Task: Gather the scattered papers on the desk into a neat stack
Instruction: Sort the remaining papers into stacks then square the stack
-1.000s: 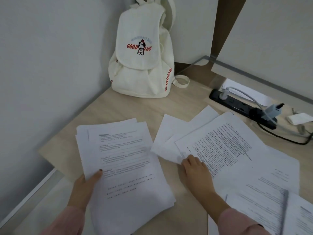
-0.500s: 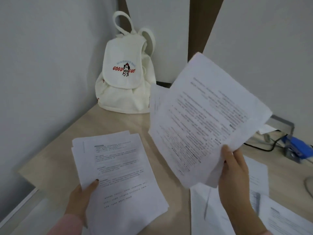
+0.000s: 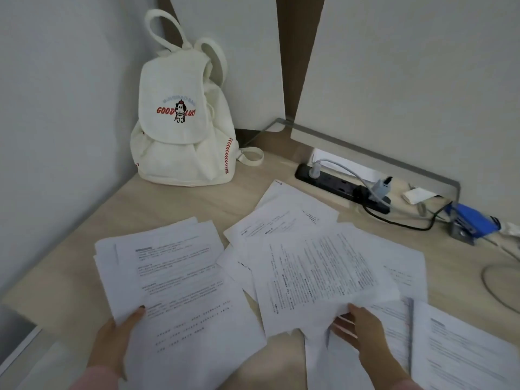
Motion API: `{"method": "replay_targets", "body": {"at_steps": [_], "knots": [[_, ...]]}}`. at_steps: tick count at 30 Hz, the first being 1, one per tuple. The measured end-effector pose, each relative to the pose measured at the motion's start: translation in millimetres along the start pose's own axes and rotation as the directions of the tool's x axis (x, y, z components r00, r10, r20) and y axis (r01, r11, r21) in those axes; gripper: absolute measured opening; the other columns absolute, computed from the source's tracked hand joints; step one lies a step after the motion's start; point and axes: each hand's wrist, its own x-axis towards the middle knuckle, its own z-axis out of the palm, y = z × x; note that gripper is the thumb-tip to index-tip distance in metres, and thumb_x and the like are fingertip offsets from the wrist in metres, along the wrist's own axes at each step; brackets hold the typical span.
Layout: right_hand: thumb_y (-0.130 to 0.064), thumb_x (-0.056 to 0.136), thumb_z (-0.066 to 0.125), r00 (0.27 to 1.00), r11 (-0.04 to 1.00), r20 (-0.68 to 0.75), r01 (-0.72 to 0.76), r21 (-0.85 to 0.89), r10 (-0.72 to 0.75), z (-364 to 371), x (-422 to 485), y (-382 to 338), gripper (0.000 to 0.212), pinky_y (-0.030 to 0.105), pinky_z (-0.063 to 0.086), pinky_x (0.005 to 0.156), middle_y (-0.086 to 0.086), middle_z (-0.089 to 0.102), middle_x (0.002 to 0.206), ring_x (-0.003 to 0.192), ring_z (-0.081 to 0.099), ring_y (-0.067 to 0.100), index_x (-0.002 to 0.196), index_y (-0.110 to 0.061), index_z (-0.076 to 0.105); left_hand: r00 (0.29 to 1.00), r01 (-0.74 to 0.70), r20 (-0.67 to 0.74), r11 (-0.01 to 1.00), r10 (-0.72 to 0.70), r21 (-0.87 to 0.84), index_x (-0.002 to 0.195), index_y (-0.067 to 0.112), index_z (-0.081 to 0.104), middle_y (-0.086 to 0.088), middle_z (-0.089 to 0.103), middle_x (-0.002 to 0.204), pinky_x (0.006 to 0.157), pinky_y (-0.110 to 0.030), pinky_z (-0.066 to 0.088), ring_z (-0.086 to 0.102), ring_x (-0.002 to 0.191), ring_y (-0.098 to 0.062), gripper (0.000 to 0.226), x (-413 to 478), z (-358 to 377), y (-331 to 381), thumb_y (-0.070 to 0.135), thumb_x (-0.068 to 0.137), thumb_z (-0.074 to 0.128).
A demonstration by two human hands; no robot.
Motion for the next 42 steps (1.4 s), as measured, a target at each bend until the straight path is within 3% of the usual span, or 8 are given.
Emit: {"method": "replay_targets", "body": {"at_steps": [6, 12, 16, 22, 26, 32, 35, 42], "knots": [[-0.01, 0.094, 0.043, 0.995, 0.995, -0.096, 0.029, -0.1, -0.038, -5.1, -1.6, -1.7, 0.027, 0.033, 0.051, 0.053, 0.021, 0.06, 0.074, 0.058, 0.056, 0.03, 0.071, 0.001, 0.052, 0.999, -0.019, -0.027, 0.999, 0.02, 0.031, 0.135, 0.0, 0.043, -0.019, 0.045, 0.141, 0.109, -0.051, 0.029, 0.041, 0.129, -0.038, 0.056, -0.1, -6.9, -1.6, 0.019, 0.086, 0.062], [-0.007, 0.091, 0.048, 0.939, 0.894, 0.289, -0.285, 0.346, 0.187, 10.9, -33.7, -3.3, 0.023, 0.022, 0.052, 0.039, 0.009, 0.065, 0.049, 0.04, 0.064, 0.015, 0.071, 0.0, 0.058, 0.999, 0.049, -0.019, 0.998, -0.048, 0.036, 0.128, 0.004, 0.051, -0.021, 0.055, 0.128, 0.075, -0.04, 0.045, 0.054, 0.104, -0.036, 0.048, -1.5, -4.7, -4.5, 0.025, 0.086, 0.062], [-0.012, 0.087, 0.054, 0.834, 0.885, 0.444, -0.436, 0.166, 0.328, 52.8, -53.7, 25.4, 0.038, 0.024, 0.053, 0.04, 0.01, 0.064, 0.049, 0.036, 0.061, 0.019, 0.056, -0.001, 0.07, 0.995, 0.087, 0.042, 0.996, -0.086, -0.033, 0.124, 0.003, 0.054, -0.019, 0.058, 0.123, 0.094, -0.049, 0.044, 0.057, 0.104, -0.036, 0.043, -2.7, 4.6, -12.1, 0.023, 0.086, 0.062], [-0.024, 0.089, 0.058, 0.644, 0.853, 0.608, -0.511, -0.11, 0.464, 109.0, -75.8, 61.1, 0.026, 0.033, 0.057, 0.059, 0.016, 0.07, 0.073, 0.064, 0.065, 0.026, 0.102, -0.003, 0.066, 0.989, 0.13, 0.085, 0.982, -0.119, -0.137, 0.121, 0.005, 0.056, -0.015, 0.061, 0.117, 0.096, -0.046, 0.044, 0.057, 0.105, -0.033, 0.042, -7.5, 22.2, -20.3, 0.028, 0.086, 0.061], [-0.036, 0.089, 0.056, 0.418, 0.847, 0.746, -0.128, -0.516, 0.518, 114.1, -84.8, 52.0, 0.034, 0.033, 0.055, 0.076, 0.013, 0.069, 0.09, 0.082, 0.067, 0.024, 0.098, -0.006, 0.069, 0.973, 0.192, 0.169, 0.96, -0.159, -0.202, 0.105, 0.012, 0.063, -0.014, 0.066, 0.099, 0.077, -0.039, 0.048, 0.061, 0.091, -0.03, 0.046, -10.7, 31.7, -18.3, 0.052, 0.085, 0.053], [-0.009, 0.091, 0.052, 0.898, 0.89, 0.421, 0.293, -0.35, -0.13, 84.7, -13.8, -16.6, 0.015, 0.024, 0.052, 0.069, 0.015, 0.069, 0.09, 0.072, 0.064, 0.017, 0.097, -0.005, 0.065, 0.992, 0.065, 0.116, 0.993, -0.053, -0.103, 0.123, 0.008, 0.057, -0.011, 0.063, 0.119, 0.1, -0.05, 0.043, 0.058, 0.107, -0.033, 0.055, 0.4, 31.2, -18.4, 0.038, 0.078, 0.068], [-0.016, 0.087, 0.059, 0.891, 0.604, 0.168, 0.415, -0.68, -0.423, 55.3, 39.2, -46.7, 0.031, 0.032, 0.045, 0.081, 0.017, 0.06, 0.117, 0.095, 0.056, 0.024, 0.117, -0.008, 0.056, 0.994, 0.052, 0.104, 0.997, -0.046, -0.059, 0.124, 0.007, 0.056, -0.013, 0.061, 0.123, 0.101, -0.05, 0.042, 0.057, 0.111, -0.033, 0.055, 5.4, 32.6, -17.2, 0.031, 0.078, 0.071], [-0.038, 0.075, 0.073, 0.933, 0.218, 0.155, 0.234, -0.948, -0.326, 27.9, 83.4, -67.8, 0.086, 0.046, 0.033, 0.105, 0.017, 0.032, 0.14, 0.13, 0.032, 0.036, 0.142, -0.012, 0.027, 0.995, 0.019, 0.103, 0.999, -0.014, -0.045, 0.121, 0.006, 0.057, -0.013, 0.062, 0.118, 0.098, -0.05, 0.044, 0.058, 0.107, -0.033, 0.048, 17.8, 39.2, -14.0, 0.026, 0.079, 0.07]]}}
